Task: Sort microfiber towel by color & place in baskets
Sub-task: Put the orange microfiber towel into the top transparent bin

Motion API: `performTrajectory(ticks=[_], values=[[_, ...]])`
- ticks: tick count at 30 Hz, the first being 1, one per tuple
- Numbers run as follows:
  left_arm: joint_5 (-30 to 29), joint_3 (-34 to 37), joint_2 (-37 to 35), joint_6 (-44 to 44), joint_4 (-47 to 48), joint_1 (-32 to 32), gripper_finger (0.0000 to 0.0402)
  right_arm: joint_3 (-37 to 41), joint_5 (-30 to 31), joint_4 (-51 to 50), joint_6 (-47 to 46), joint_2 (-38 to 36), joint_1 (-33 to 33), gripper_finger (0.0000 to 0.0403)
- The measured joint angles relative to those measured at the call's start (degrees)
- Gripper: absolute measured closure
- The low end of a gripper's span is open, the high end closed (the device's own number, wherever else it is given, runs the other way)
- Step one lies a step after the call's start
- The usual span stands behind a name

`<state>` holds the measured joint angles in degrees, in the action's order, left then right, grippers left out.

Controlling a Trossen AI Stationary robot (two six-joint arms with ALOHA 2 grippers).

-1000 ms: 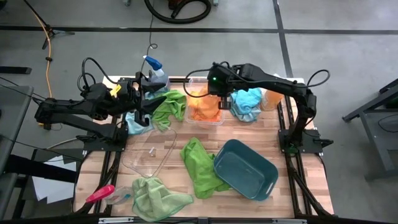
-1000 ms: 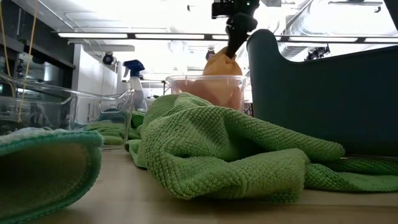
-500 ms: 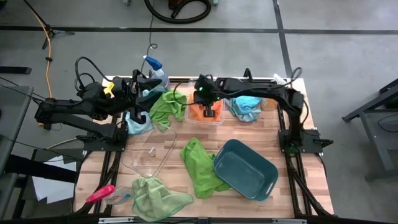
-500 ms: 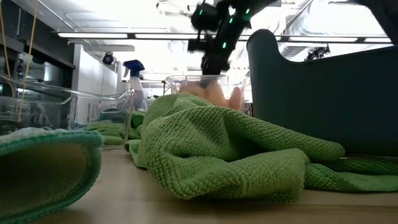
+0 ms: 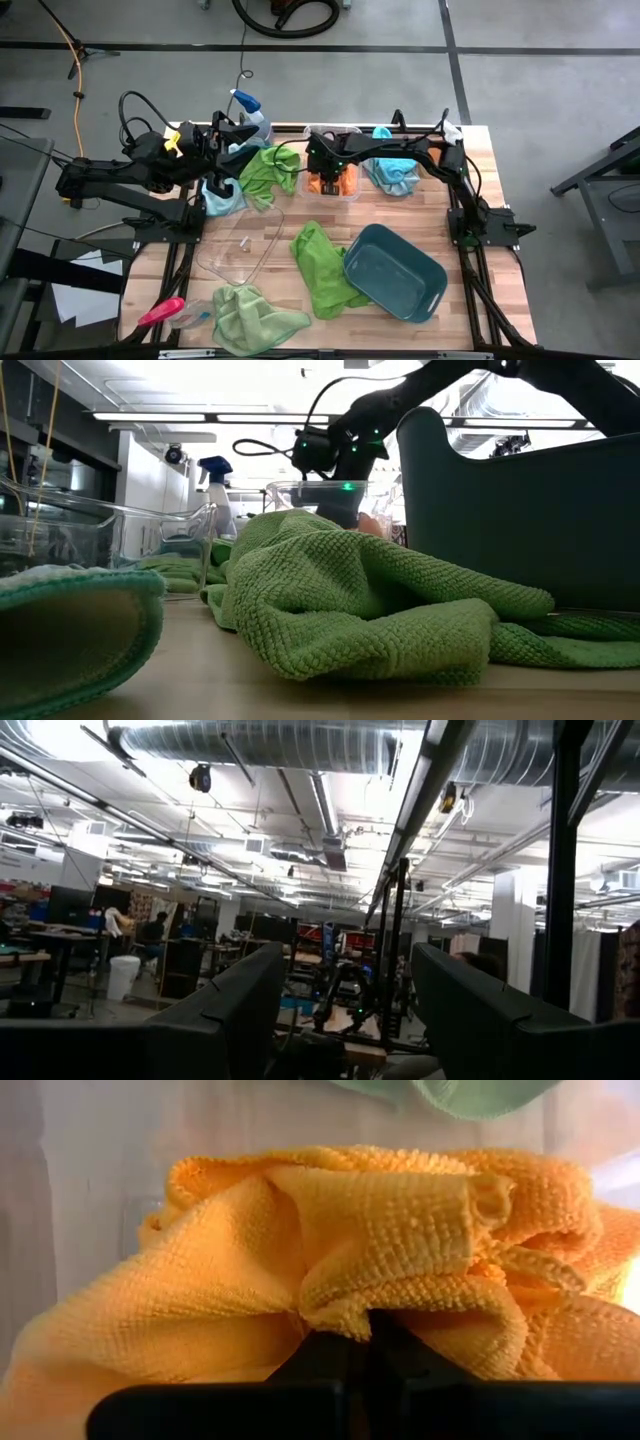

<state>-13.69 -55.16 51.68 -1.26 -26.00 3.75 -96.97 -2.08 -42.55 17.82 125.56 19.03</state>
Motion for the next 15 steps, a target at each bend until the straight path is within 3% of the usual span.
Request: performTrajectory(ticks=[5, 15], values=[[0.0, 0.0, 0.0, 0.0, 0.0, 0.0, 0.0193, 0.3, 0.0, 1.7, -3.4, -1.8, 0.0, 0.0375], [0.0, 0.0, 0.0, 2.4, 0.0, 0.0, 0.0193, 0.4, -0.5, -0.4, -6.8, -11.8, 0.5, 0.0211]])
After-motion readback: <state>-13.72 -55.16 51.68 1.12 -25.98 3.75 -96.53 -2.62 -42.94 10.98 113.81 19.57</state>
